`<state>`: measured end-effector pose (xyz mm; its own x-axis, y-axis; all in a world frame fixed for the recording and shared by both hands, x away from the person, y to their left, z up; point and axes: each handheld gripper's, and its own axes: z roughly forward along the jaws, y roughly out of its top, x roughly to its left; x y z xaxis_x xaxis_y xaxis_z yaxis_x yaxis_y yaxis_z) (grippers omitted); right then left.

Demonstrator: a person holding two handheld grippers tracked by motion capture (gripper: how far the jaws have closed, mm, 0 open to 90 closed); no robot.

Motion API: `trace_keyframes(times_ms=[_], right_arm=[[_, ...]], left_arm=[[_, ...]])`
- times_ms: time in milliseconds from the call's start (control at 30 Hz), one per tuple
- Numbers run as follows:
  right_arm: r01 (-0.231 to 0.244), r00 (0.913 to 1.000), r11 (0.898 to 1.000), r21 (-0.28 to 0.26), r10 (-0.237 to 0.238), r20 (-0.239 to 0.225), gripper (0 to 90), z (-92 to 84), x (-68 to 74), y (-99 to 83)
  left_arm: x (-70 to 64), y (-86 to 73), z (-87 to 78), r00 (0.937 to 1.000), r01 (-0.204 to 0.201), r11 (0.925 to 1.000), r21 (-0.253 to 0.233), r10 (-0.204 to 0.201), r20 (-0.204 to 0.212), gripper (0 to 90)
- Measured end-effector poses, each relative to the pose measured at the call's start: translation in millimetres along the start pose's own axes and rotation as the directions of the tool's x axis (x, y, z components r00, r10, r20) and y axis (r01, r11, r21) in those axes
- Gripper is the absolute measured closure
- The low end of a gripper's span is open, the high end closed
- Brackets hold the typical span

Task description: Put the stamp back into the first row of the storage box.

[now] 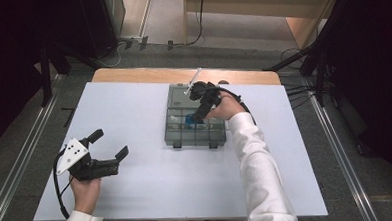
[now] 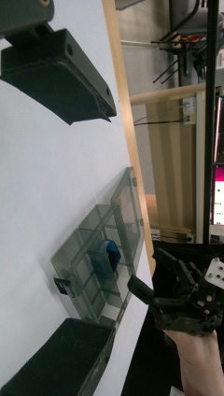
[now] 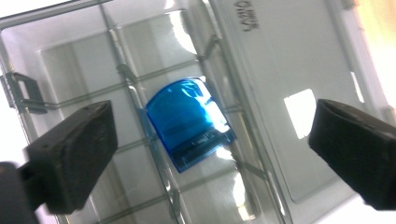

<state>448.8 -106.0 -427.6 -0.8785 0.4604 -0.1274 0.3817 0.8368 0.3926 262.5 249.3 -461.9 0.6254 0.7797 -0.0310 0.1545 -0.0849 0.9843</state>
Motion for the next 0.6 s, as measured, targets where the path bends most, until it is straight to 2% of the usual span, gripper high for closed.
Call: trace_keyframes(times_ms=[100,167,267,367,600], right_arm=[[-0.067,0.9977,0.998,-0.021,0.067,0.009,0.0,-7.7,-0.2,-3.7],[-0.097,0.9942,0.995,-0.032,0.098,0.043,0.0,-13.2,0.9,-7.3],[-0.136,0.9894,0.990,-0.046,0.138,0.046,0.0,-22.1,2.3,-15.2],[-0.160,0.9843,0.985,-0.061,0.164,0.066,0.0,-31.2,3.8,-24.5],[-0.218,0.9716,0.970,-0.107,0.226,0.070,0.0,-50.5,12.6,-49.5]], left_arm=[[-0.5,-0.1,0.0,1.0000,0.000,1.0000,-0.001,0.000,0.002,0.0],[-0.8,0.0,-0.2,1.0000,-0.001,1.0000,-0.001,0.001,0.002,0.0],[-1.1,0.0,-0.1,1.0000,-0.002,1.0000,-0.001,0.002,0.003,0.0],[-1.7,-0.1,0.2,1.0000,-0.003,1.0000,0.002,0.003,0.004,0.0],[-1.7,-0.4,2.3,1.0000,0.001,1.0000,0.005,-0.001,0.006,0.0]])
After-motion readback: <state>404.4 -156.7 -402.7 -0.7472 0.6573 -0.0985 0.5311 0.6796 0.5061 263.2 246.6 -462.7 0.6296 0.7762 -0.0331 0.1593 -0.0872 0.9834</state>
